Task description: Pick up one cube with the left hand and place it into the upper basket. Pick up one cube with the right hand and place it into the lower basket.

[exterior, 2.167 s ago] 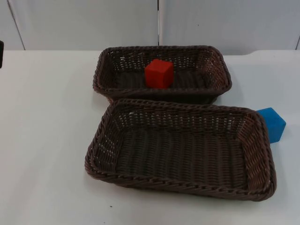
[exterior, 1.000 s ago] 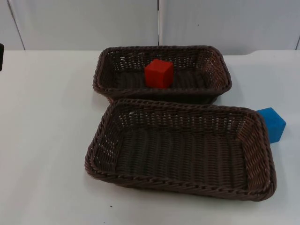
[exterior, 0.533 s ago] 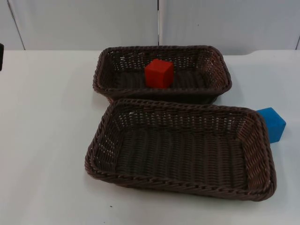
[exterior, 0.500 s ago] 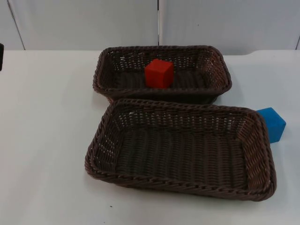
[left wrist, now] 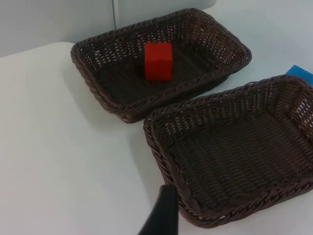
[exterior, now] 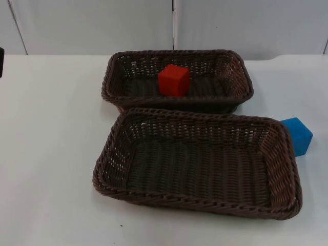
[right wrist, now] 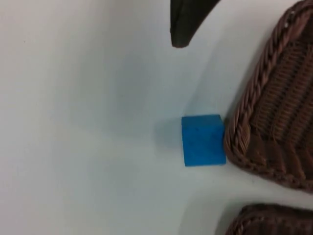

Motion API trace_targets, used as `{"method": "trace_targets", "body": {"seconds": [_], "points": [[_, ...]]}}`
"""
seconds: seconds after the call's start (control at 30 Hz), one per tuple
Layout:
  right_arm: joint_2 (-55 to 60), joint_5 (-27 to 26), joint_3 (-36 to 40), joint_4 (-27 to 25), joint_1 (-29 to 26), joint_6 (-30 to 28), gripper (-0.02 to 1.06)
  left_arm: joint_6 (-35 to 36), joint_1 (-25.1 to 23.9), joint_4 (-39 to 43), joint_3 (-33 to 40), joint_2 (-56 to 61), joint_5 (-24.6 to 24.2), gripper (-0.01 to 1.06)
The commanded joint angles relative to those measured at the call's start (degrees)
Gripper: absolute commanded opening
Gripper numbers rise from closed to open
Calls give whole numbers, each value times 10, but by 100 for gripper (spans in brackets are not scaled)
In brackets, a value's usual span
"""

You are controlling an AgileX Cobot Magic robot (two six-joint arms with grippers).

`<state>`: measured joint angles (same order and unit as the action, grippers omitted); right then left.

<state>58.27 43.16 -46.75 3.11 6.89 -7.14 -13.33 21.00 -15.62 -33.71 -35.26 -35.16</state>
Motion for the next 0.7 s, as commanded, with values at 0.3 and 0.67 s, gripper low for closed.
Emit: {"method": "trace_targets", "body": {"seconds": [0.3,0.67], "points": [[123,28,-72,-1,-4,-146,105,3,3,-4,4,4,0,78],[234,15,-83,8,-4,-304,105,3,3,-4,4,4,0,78]]}}
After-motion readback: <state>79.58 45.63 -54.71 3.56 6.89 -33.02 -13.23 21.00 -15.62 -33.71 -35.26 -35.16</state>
